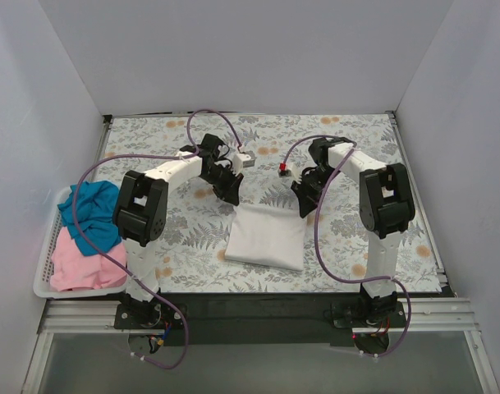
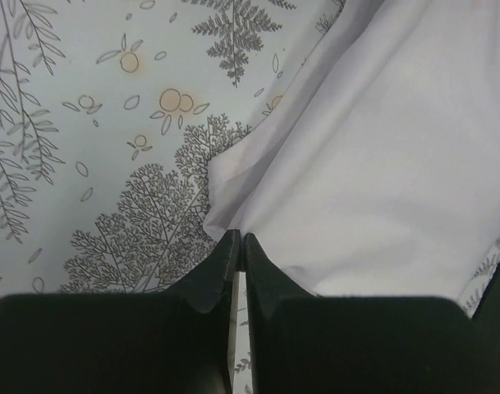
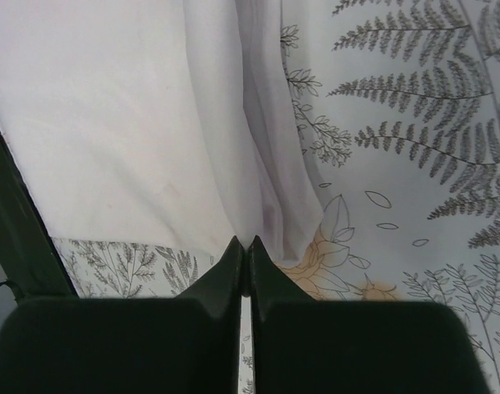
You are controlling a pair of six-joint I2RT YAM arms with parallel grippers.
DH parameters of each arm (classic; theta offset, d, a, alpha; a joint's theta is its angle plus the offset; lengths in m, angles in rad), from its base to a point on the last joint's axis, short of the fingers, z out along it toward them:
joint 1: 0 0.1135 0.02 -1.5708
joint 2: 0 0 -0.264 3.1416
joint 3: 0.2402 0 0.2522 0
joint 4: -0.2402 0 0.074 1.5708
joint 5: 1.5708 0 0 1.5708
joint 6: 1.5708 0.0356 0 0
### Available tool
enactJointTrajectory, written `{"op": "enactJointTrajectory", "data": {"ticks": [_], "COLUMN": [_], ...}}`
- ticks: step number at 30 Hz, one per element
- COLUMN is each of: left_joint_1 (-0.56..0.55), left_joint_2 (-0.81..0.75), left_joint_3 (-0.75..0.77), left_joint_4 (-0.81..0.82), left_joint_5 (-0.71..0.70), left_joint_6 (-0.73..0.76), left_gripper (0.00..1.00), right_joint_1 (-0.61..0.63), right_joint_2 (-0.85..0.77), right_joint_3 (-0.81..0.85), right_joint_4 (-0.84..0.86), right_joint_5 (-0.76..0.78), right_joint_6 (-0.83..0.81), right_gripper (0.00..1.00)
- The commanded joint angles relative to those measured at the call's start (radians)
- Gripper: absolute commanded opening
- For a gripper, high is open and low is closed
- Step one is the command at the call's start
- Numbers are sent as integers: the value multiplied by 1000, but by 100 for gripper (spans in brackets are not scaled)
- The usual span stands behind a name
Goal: Fold and stack the t-shirts
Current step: Fold the tshirt
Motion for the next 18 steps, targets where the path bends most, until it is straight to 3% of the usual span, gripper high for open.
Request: {"op": "enactJointTrajectory", "data": {"ticks": [1, 11, 17, 18], "left_joint_1": [4, 18, 30, 31], "left_joint_2": [-18, 97, 186, 186], "left_joint_3": [39, 71, 141, 148], "left_joint_4": [75, 213, 232, 232], "left_joint_5": [-18, -151, -168, -167], "left_joint_6": [-12, -55, -93, -98], "left_gripper": [0, 0, 0, 0], "right_joint_1": [-22, -41, -55, -56], "right_joint_2": [3, 136, 161, 155], "right_joint_3": [67, 237, 247, 254], "right_joint_4": [-15, 30, 162, 171], "right_joint_5": [29, 134, 179, 179], "right_joint_6": [-10, 17, 89, 103], "right_gripper": [1, 1, 1, 7]}}
